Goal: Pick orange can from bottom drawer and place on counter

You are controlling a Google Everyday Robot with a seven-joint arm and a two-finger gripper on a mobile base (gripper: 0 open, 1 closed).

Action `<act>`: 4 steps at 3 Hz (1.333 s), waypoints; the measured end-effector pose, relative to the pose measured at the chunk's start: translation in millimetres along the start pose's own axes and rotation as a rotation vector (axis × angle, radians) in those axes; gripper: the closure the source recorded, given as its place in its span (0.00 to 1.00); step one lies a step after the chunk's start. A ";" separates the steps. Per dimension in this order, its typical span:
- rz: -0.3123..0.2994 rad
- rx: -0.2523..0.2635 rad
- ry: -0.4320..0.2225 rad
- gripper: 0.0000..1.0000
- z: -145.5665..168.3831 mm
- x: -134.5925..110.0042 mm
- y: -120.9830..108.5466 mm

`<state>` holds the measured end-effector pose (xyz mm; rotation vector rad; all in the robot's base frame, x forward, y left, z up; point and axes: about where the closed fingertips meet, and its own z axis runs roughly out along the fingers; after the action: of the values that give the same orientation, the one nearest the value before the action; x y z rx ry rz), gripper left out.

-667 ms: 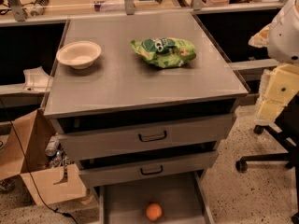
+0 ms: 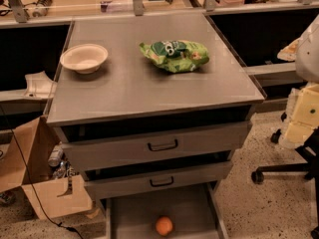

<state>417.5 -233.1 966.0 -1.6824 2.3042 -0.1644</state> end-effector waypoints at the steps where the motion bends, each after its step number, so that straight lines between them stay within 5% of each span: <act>1: 0.000 0.000 0.000 0.00 0.1 0.0 0.1; 3: 0.098 -0.096 0.022 0.00 62.7 11.0 46.9; 4: 0.104 -0.097 0.022 0.00 64.8 11.6 49.0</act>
Offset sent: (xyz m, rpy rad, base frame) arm -0.0319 0.0059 -0.0605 0.0679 0.1241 -0.0668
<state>388.4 -223.9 889.8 -1.6072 2.4451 -0.0508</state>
